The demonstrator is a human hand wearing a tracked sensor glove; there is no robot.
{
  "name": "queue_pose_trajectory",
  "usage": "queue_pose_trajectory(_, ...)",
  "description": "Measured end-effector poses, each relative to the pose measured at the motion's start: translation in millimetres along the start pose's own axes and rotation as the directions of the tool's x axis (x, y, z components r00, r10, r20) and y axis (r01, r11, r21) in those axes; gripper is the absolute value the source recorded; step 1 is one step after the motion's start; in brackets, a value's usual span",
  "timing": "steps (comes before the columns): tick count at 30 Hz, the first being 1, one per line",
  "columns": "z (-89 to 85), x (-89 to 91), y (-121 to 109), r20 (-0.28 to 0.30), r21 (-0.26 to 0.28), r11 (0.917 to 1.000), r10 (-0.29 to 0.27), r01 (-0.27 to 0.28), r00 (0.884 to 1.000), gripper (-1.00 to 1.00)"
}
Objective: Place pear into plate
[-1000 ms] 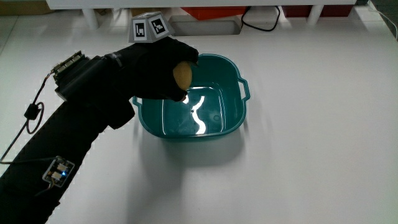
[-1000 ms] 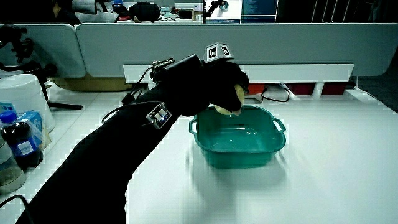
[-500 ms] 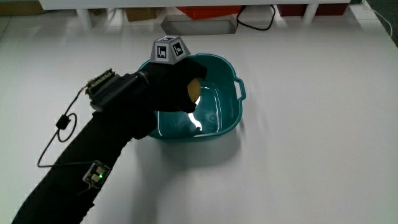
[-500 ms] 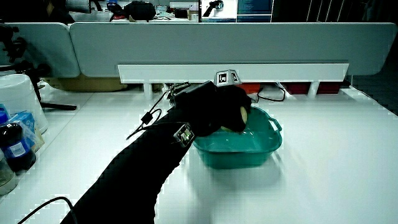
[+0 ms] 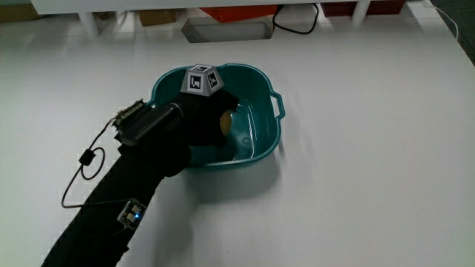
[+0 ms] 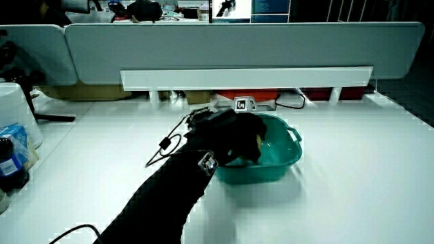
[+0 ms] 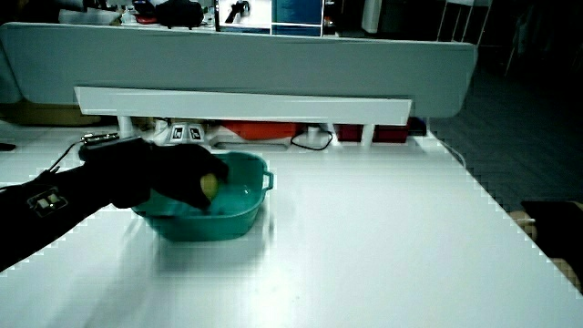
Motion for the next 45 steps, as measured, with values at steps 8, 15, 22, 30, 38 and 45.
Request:
queue_pose_trajectory(8,-20.0,5.5,11,-0.053,-0.035,0.9992,0.016,-0.018,0.998,0.0)
queue_pose_trajectory(15,-29.2,0.7,15,-0.046,-0.053,0.9983,0.023,-0.025,0.999,0.0)
queue_pose_trajectory(22,-29.8,-3.0,16,-0.031,-0.05,0.9982,0.031,-0.032,0.999,0.0)
queue_pose_trajectory(30,-32.0,-12.3,21,0.016,-0.082,0.9954,0.05,-0.049,0.999,-0.2)
queue_pose_trajectory(38,-24.6,-6.6,12,0.032,-0.082,0.9957,0.046,-0.043,0.998,-0.73)
queue_pose_trajectory(45,-22.9,-6.3,11,0.033,-0.067,0.9971,0.037,-0.034,0.999,-1.0)
